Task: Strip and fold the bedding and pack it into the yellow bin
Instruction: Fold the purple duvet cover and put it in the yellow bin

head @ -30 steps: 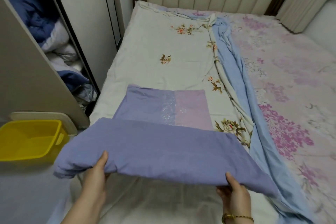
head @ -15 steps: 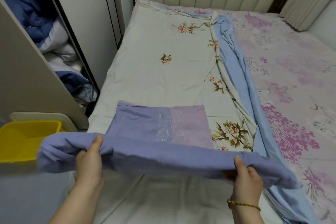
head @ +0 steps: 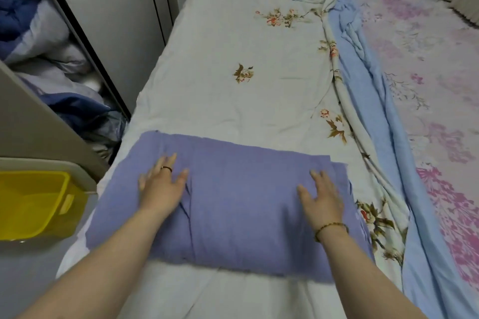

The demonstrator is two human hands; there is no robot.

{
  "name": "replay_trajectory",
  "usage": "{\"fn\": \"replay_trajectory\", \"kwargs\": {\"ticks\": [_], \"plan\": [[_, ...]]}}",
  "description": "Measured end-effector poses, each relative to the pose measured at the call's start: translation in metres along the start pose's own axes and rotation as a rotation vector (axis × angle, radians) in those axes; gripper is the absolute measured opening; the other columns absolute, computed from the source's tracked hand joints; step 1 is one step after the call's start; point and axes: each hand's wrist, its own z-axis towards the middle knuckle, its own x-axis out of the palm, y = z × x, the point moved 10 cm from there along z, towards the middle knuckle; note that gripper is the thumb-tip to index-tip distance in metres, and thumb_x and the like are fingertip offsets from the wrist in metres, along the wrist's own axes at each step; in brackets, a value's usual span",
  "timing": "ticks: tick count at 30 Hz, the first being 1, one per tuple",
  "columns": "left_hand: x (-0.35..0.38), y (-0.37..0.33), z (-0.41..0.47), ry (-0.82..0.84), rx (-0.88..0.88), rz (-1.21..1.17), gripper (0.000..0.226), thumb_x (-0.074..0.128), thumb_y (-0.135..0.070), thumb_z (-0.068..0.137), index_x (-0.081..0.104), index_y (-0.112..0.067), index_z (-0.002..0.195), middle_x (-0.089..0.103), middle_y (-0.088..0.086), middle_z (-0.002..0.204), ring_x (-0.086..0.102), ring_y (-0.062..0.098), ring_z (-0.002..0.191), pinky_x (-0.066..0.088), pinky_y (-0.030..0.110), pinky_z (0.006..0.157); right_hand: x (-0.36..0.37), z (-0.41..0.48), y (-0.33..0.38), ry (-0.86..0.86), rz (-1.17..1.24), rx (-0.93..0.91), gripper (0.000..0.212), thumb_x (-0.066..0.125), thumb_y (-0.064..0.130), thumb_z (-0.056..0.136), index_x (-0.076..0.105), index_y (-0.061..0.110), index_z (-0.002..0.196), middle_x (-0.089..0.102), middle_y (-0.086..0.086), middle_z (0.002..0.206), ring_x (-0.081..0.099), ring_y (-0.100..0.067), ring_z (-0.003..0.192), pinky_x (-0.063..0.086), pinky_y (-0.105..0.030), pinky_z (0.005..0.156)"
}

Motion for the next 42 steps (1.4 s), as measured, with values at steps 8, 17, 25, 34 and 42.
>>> {"fn": "replay_trajectory", "kwargs": {"ticks": [8, 17, 25, 34, 42], "plan": [[0.09, 0.06, -0.008, 0.249, -0.035, 0.388, 0.064, 0.024, -0.052, 0.095, 0.001, -0.026, 0.149, -0.005, -0.001, 0.158, -0.002, 0.015, 0.145, -0.001, 0.041, 0.116, 0.076, -0.003, -0.072, 0.17, -0.452, 0.118, 0.064, 0.029, 0.049, 0.096, 0.004, 0.023, 0.148, -0.002, -0.002, 0.157, -0.001, -0.018, 0.145, -0.003, -0.041, 0.116], [0.108, 0.035, -0.023, 0.087, -0.083, 0.192, 0.06, 0.03, -0.04, 0.097, 0.015, -0.012, 0.148, 0.009, 0.004, 0.157, 0.004, 0.02, 0.145, -0.006, 0.038, 0.114, -0.002, -0.025, -0.151, -0.369, -0.087, 0.436, 0.062, 0.05, 0.046, 0.075, 0.059, 0.0, 0.116, 0.052, -0.026, 0.124, 0.043, -0.041, 0.116, 0.032, -0.046, 0.098], [0.111, 0.036, -0.022, 0.098, -0.106, 0.131, 0.057, 0.032, -0.035, 0.098, 0.019, -0.01, 0.147, 0.011, 0.005, 0.157, 0.006, 0.02, 0.145, -0.005, 0.038, 0.114, 0.018, -0.033, -0.168, -0.287, 0.226, 0.527, 0.027, 0.049, 0.02, 0.093, 0.059, -0.001, 0.105, 0.063, -0.02, 0.101, 0.056, -0.035, 0.098, 0.041, -0.036, 0.085], [0.112, 0.047, -0.017, 0.089, -0.134, 0.071, 0.052, 0.029, -0.032, 0.099, 0.021, -0.013, 0.147, 0.015, 0.004, 0.156, 0.01, 0.019, 0.144, -0.003, 0.038, 0.115, -0.028, -0.029, -0.149, -0.459, 0.503, 0.382, 0.014, 0.041, 0.008, 0.095, 0.05, 0.004, 0.086, 0.045, -0.005, 0.072, 0.04, -0.019, 0.071, 0.025, -0.021, 0.064], [0.12, 0.057, -0.017, 0.082, -0.14, 0.133, 0.052, 0.03, -0.03, 0.099, 0.017, -0.015, 0.147, 0.015, 0.007, 0.156, 0.011, 0.022, 0.144, -0.001, 0.041, 0.114, -0.024, -0.01, -0.198, -0.302, 0.267, 0.422, 0.017, 0.04, 0.009, 0.096, 0.05, 0.003, 0.084, 0.05, -0.012, 0.085, 0.042, -0.023, 0.08, 0.025, -0.027, 0.067]]}}
